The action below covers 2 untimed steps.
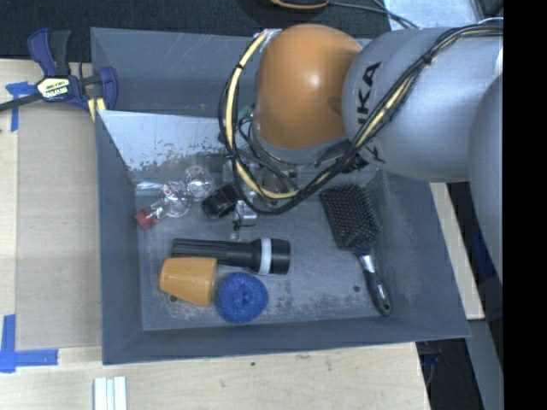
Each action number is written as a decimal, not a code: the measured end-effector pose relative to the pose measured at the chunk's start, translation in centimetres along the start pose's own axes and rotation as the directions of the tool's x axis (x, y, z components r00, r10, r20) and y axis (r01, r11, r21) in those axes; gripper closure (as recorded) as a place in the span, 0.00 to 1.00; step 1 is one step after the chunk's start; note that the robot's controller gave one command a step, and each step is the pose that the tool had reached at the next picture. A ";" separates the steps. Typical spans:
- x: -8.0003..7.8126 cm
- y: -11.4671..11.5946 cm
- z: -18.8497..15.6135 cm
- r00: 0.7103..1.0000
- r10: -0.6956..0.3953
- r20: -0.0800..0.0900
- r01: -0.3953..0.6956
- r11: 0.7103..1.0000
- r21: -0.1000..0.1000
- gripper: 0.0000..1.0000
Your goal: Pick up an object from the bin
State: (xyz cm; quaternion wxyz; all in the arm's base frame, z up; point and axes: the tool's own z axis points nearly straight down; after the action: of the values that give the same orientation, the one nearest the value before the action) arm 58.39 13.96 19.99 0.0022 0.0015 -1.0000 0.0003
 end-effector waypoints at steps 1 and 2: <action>-0.1 -0.1 -0.5 1.000 0.003 0.008 -0.003 1.000 -0.002 0.00; 2.9 -4.4 11.7 0.991 0.131 0.006 -0.131 0.991 -0.002 0.00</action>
Offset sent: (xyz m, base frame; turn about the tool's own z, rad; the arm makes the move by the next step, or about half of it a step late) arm -0.0338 -0.0480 -0.1299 0.1457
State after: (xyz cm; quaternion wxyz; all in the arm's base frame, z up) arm 55.46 9.59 8.33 -0.0010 -0.0640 -0.9979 -0.0003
